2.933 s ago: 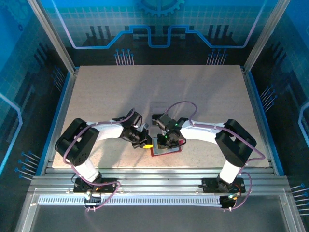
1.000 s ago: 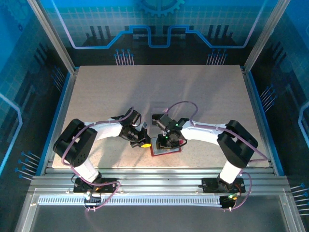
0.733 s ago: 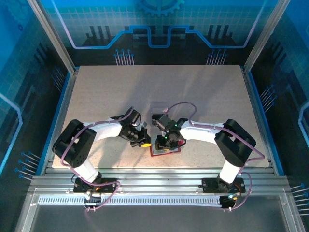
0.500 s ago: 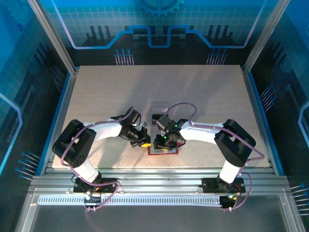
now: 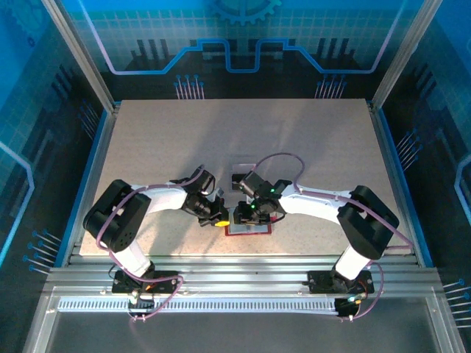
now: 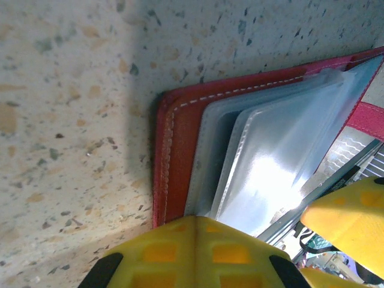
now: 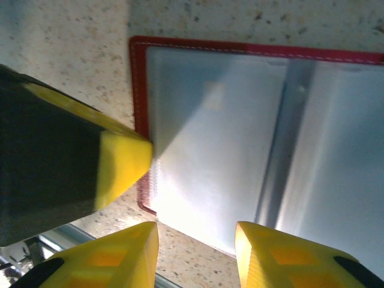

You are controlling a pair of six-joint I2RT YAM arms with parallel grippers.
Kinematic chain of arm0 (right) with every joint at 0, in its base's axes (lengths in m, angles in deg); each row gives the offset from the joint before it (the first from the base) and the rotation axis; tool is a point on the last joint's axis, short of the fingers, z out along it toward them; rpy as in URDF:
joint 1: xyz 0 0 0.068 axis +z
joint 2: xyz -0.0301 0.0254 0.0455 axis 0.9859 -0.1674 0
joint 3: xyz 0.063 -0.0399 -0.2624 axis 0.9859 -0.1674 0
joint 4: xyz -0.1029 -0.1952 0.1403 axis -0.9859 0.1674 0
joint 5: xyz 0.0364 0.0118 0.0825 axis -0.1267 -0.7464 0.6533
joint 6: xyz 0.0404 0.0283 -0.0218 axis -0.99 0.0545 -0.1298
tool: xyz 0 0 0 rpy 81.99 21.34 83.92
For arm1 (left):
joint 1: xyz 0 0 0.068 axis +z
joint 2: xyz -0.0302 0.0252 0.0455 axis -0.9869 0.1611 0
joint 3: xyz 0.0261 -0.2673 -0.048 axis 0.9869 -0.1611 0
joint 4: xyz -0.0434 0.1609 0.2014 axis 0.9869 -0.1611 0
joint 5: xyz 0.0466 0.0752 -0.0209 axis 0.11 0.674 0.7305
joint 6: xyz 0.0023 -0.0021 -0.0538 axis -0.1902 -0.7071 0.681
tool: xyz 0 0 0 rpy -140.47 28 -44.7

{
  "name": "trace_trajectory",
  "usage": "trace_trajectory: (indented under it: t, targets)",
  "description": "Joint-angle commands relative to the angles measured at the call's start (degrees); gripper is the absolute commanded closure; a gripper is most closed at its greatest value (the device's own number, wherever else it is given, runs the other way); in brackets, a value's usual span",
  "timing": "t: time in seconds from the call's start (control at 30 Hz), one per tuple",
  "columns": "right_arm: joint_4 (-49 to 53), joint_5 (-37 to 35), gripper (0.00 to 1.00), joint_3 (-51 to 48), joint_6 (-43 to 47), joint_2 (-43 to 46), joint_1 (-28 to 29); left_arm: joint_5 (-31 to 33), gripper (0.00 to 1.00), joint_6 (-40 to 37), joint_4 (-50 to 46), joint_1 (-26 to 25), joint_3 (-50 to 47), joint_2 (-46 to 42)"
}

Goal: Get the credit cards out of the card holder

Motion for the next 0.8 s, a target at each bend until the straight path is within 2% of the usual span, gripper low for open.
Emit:
trace_trajectory:
  t: [0.0, 0.17, 0.43, 0.77]
  targets:
    - [-4.93, 3.81, 0.62, -0.69, -1.42, -0.02, -0.41, 0.72, 0.98, -0.64, -0.83, 0.17, -1.13, 1.23]
    - [-8.87, 7.32, 0.63, -0.89, -2.19, -2.84, -1.05, 1.12, 0.98, -1.03, -1.14, 0.19, -1.39, 1.38]
    - [-3.47, 3.35, 0.64, -0.17, -0.29, -5.33, -1.43, 1.1, 0.98, -1.03, -1.42, 0.14, -1.07, 1.29]
    - [0.66, 0.02, 0.64, -0.82, 0.99, -3.01, -1.86, 1.22, 0.98, -1.12, -1.8, 0.29, -0.68, 1.38]
